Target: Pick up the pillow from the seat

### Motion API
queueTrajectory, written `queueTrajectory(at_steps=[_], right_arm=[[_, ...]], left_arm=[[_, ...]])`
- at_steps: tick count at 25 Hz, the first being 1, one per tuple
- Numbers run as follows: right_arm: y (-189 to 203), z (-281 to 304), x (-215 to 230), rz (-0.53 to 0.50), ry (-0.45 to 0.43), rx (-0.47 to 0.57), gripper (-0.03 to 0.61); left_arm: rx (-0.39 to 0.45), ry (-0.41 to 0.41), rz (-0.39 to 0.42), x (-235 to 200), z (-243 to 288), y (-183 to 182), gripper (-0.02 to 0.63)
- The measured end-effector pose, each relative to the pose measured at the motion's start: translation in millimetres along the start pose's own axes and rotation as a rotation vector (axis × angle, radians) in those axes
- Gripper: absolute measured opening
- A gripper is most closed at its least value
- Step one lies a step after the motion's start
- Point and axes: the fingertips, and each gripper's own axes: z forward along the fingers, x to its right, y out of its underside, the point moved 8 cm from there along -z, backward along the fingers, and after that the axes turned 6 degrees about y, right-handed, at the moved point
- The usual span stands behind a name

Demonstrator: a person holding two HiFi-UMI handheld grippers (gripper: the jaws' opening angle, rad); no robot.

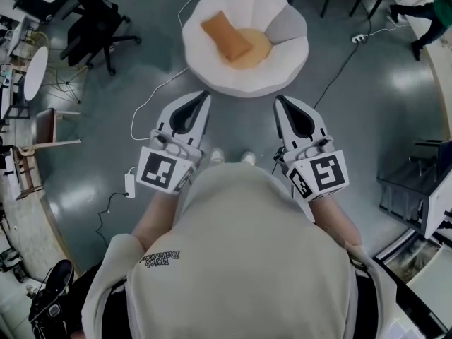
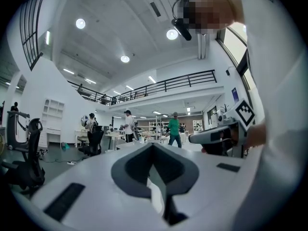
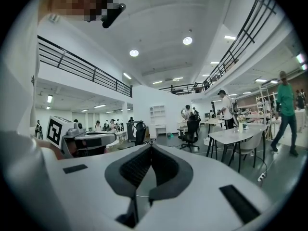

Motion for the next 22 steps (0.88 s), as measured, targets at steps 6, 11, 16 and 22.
queueTrajectory(at_steps=[6, 11, 16, 22], right_arm=[[2.6, -8.8, 17.5, -0.009, -0.021, 0.01, 0.009], [4.2, -15.2, 27.0, -0.012, -0.032, 0.03, 0.009], [4.6, -18.6, 30.8, -0.019, -0.042, 0.052, 0.009], [13.7, -17.2, 39.0, -0.026, -0.035, 0.043, 0.009]], left_arm=[[-0.011, -0.021, 0.009, 13.7, 11.2, -1.0, 0.009], [-0.005, -0.015, -0.029, 33.6, 19.2, 5.0, 0.009], [-0.002, 0.0, -0.027, 49.7, 25.5, 8.2, 0.009], [0.022, -0.012, -0.011, 47.2, 31.3, 9.7, 0.009]])
